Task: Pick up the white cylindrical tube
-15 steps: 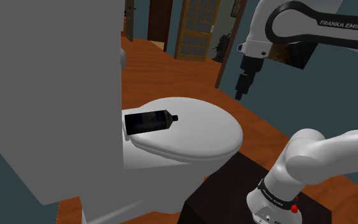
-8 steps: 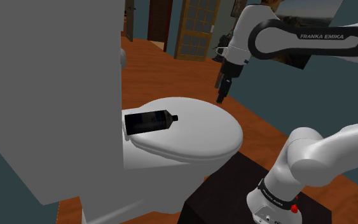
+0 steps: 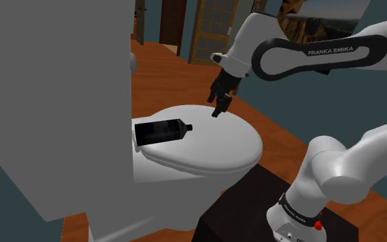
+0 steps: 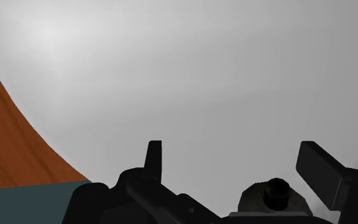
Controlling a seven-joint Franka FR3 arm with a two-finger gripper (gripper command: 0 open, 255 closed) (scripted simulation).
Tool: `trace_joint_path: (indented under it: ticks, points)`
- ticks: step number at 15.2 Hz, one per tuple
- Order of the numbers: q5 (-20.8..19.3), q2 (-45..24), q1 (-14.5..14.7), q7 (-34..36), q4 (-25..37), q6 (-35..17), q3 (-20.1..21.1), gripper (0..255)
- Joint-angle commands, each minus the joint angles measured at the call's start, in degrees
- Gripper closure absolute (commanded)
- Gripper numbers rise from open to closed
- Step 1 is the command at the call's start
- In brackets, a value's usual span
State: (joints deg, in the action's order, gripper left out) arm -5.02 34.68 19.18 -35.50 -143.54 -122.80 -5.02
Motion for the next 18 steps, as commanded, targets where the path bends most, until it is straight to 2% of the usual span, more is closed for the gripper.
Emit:
trace_joint_path:
  ticks: [1, 9, 18]
  points:
    - [0.2, -1.6, 2.5, -4.3, -0.5, -4.7, -0.2, 0]
    - [2.1, -6.7, 12.8, -20.2, -2.6, -20.0, -1.0, 0]
    - [2.1, -9.5, 12.9, -20.3, -6.5, -26.7, -1.3, 0]
